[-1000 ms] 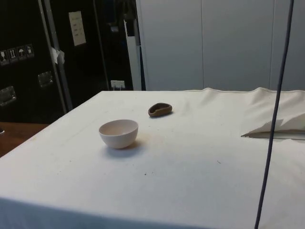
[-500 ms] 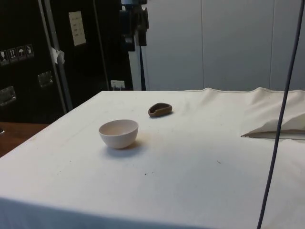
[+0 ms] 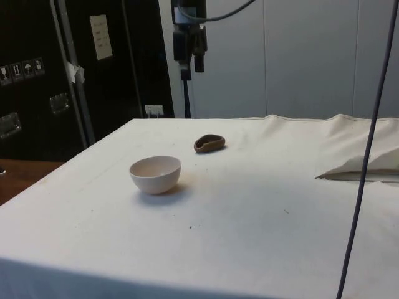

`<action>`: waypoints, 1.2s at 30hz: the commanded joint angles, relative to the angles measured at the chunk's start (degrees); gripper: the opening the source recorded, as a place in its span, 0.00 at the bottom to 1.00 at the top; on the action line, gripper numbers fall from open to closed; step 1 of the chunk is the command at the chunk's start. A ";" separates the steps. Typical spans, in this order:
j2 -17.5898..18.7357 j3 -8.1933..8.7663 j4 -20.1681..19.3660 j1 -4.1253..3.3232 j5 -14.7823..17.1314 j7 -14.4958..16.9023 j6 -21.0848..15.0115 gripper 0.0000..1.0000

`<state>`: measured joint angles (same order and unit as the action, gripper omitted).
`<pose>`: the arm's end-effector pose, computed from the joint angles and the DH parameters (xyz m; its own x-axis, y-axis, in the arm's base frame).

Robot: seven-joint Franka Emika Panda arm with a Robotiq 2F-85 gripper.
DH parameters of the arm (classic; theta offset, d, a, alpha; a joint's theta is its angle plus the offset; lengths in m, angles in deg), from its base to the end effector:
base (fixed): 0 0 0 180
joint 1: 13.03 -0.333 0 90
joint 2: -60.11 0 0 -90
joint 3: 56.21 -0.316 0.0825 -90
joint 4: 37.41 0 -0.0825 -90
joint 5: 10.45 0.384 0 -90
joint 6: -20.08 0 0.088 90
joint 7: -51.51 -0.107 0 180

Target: Pour the coffee beans from the cup into the bowl.

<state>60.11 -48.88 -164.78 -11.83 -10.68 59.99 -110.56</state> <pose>0.5258 -0.0790 0.3797 0.9984 0.0020 0.0559 0.0013 -0.9999 0.0116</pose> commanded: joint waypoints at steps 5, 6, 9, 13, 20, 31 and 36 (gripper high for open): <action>0.97 1.60 -1.55 0.23 0.80 2.18 -3.09 1.00; 1.32 2.06 -1.78 0.17 0.86 2.58 -3.61 1.00; 1.95 2.58 -1.95 0.23 0.86 2.81 -4.47 1.00; 3.21 3.55 -2.12 0.29 0.86 3.15 -6.02 1.00; 5.27 5.27 -2.06 0.34 0.80 3.50 -8.02 1.00; 6.36 7.33 -1.89 0.17 0.11 2.58 -8.82 1.00; 6.42 7.91 -1.89 0.11 0.06 2.06 -8.82 1.00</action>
<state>66.52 -41.03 -166.55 -11.77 -10.50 62.39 -119.04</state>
